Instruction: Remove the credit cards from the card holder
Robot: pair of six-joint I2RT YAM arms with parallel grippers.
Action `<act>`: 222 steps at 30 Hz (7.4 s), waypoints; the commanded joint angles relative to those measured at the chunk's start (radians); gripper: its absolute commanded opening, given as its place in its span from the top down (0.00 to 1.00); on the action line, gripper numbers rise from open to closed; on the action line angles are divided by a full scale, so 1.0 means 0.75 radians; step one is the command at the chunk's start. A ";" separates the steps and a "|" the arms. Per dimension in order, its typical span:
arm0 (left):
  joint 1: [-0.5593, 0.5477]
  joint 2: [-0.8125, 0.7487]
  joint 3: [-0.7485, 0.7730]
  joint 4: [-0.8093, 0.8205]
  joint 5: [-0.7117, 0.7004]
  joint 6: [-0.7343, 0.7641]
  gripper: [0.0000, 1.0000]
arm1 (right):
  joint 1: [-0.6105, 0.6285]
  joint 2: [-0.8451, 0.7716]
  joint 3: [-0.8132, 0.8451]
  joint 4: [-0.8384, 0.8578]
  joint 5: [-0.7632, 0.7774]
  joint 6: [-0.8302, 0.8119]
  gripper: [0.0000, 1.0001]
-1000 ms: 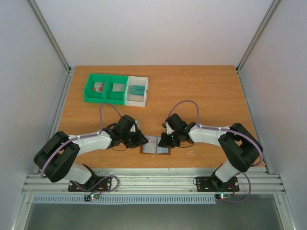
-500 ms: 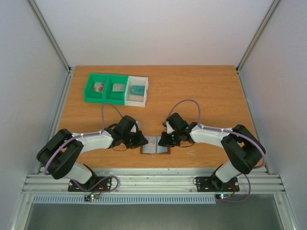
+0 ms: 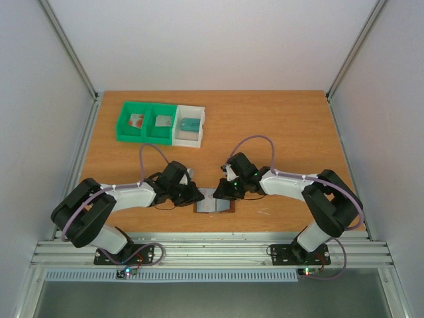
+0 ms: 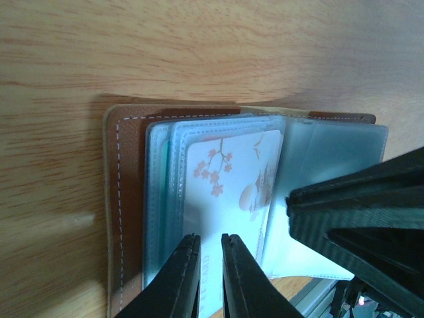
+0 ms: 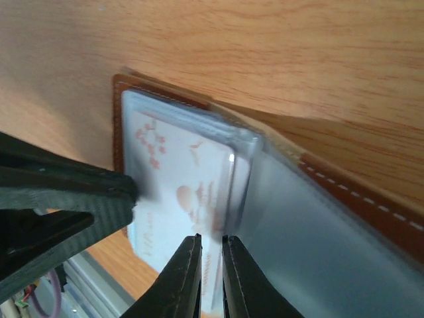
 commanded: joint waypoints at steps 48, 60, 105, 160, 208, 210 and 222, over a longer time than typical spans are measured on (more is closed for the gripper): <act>-0.006 -0.126 -0.036 -0.116 -0.050 0.051 0.65 | 0.009 -0.008 -0.061 0.138 -0.085 0.108 0.88; -0.006 -0.055 -0.059 -0.090 -0.070 0.076 0.96 | 0.010 0.160 -0.067 0.194 -0.155 0.133 0.85; -0.007 -0.058 -0.177 0.064 -0.132 0.024 0.97 | -0.026 -0.054 -0.170 0.172 -0.041 0.066 0.99; -0.008 -0.636 -0.291 0.874 0.245 -0.430 1.00 | -0.036 -1.010 -0.094 -0.265 -0.096 -0.042 0.83; -0.007 -0.783 -0.142 0.335 0.800 0.029 1.00 | 0.012 -0.468 0.265 -0.522 -0.669 -0.482 0.65; -0.008 -0.787 -0.153 0.367 0.799 -0.005 1.00 | 0.013 -0.445 0.284 -0.556 -0.653 -0.518 0.67; -0.009 -0.773 -0.128 0.241 0.719 0.052 0.99 | 0.022 -0.430 0.290 -0.501 -0.769 -0.478 0.99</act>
